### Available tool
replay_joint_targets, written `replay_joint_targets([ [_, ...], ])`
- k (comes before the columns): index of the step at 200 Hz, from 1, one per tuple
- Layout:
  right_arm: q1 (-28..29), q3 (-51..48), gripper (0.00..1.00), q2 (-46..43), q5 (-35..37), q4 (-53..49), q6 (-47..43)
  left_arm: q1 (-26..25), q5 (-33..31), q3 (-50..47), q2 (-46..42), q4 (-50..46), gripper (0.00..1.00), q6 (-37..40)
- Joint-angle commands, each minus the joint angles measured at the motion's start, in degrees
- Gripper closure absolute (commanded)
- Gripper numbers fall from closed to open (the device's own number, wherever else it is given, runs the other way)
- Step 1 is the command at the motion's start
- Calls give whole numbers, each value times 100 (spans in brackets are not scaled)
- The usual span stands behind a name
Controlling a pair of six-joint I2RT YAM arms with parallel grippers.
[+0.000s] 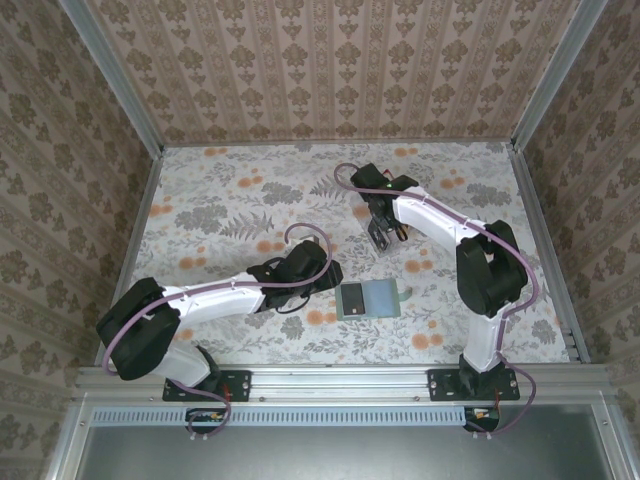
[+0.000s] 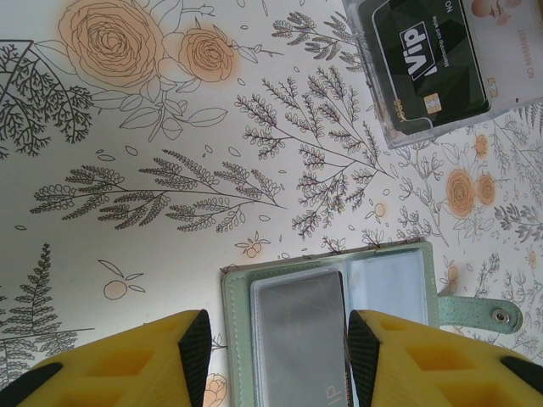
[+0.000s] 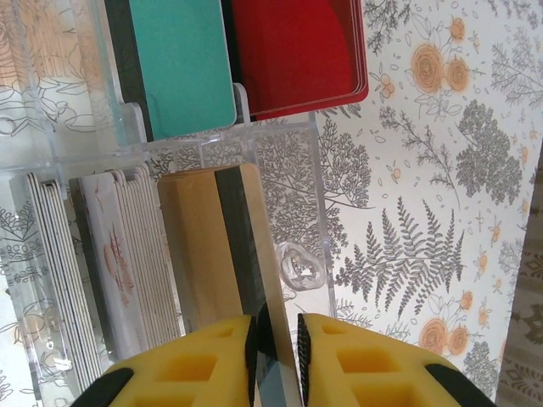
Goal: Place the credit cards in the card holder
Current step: Pick up the credit card from the storage box.
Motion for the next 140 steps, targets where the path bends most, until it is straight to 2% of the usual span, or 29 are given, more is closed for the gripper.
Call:
replay_joint_targets([
  [1,-41,-72,80,-234,237,-28,53,27,6,-41,-135,-54,50,-59],
  [14,-45,-67,85,-231,220,-37,54,26,10,-41,-136,-55,50,-55],
  [58,-41,-75,85,-360,143,-76,79,25,11,-58,-134,-63,50,-68],
  [140,-41,-80,93,-824,-782,-355,354,3,19,-1,-160,-115,50,-57],
])
